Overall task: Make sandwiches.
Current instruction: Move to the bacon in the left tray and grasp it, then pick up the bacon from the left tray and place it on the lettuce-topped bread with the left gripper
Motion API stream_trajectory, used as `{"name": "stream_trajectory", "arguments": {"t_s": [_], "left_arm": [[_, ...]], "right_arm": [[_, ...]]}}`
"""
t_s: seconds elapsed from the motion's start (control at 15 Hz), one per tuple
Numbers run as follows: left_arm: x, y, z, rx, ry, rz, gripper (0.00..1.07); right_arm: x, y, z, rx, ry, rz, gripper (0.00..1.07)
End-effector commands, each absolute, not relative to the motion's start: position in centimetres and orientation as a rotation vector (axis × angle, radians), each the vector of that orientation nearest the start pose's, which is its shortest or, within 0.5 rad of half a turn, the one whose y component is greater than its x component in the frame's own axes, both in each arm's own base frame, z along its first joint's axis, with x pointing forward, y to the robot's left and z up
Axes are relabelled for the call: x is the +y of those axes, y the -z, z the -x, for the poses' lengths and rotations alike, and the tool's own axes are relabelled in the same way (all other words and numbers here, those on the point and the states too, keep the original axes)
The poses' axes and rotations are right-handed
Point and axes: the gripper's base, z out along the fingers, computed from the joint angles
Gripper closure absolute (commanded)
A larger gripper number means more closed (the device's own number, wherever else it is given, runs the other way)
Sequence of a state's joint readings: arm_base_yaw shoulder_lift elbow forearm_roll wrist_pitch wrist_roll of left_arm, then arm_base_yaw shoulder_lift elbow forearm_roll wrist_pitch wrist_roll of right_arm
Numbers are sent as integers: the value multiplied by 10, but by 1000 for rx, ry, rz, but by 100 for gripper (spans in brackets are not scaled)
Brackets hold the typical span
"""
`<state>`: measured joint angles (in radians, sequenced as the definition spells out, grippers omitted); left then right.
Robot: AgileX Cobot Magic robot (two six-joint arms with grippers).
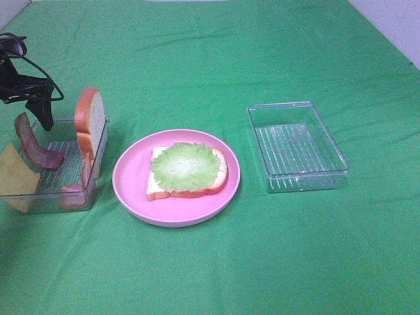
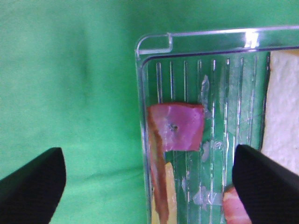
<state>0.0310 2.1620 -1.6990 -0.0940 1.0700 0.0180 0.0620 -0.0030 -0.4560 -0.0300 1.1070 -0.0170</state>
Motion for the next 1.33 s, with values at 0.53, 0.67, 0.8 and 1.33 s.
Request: {"name": "stream_trajectory", "arguments": {"t_s": [0.53,0.67,0.8,1.33], "left_arm": [[5,-174,-449,2939,151,205,97],[4,-174,-448,2946,174,216,97],[4,-174,-448,2954,175,216,107],[3,-224,-437,2871,191,256,107]], "right_arm": [[-3,-261,7,2090,14,74,15],[-3,-261,7,2090,14,74,15],[-3,-261,7,2090,14,74,15],[-3,-261,7,2090,14,74,15]]}}
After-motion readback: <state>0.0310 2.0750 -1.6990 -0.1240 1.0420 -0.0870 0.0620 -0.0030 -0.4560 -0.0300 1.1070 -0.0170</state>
